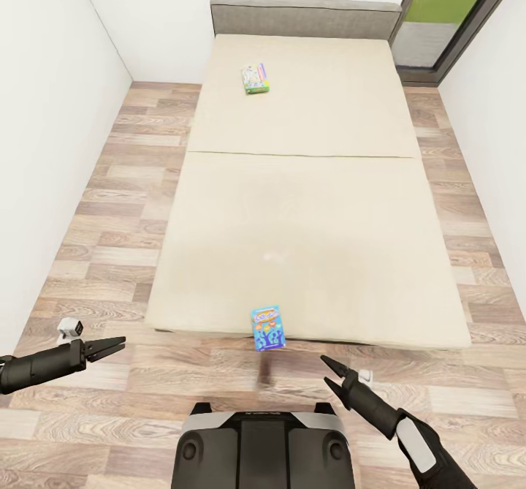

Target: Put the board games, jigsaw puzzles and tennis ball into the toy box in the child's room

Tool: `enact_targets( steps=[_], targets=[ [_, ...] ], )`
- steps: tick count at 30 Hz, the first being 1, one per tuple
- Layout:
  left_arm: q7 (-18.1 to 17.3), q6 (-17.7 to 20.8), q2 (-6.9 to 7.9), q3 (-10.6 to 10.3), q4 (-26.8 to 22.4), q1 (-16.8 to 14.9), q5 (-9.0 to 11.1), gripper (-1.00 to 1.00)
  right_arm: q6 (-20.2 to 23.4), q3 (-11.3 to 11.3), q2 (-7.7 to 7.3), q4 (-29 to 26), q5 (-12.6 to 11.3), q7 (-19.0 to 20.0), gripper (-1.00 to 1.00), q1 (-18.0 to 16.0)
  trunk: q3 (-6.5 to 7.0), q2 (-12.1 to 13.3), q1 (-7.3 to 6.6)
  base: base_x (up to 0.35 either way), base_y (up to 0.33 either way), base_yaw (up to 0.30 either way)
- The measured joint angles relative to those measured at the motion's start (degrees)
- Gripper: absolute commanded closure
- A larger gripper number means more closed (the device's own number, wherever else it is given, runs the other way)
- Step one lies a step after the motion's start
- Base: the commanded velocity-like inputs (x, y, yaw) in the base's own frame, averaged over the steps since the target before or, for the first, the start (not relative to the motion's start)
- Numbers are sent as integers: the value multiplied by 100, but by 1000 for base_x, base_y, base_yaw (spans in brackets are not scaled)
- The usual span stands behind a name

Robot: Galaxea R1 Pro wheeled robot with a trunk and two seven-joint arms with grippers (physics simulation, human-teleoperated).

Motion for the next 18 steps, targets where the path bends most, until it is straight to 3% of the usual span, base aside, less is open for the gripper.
enact_targets(
  steps=[18],
  targets=[
    [0, 0, 1, -8, 0, 0, 0, -100, -363, 48, 16, 131, 79, 29, -100, -58, 0, 0, 0, 0, 1, 0]
  ],
)
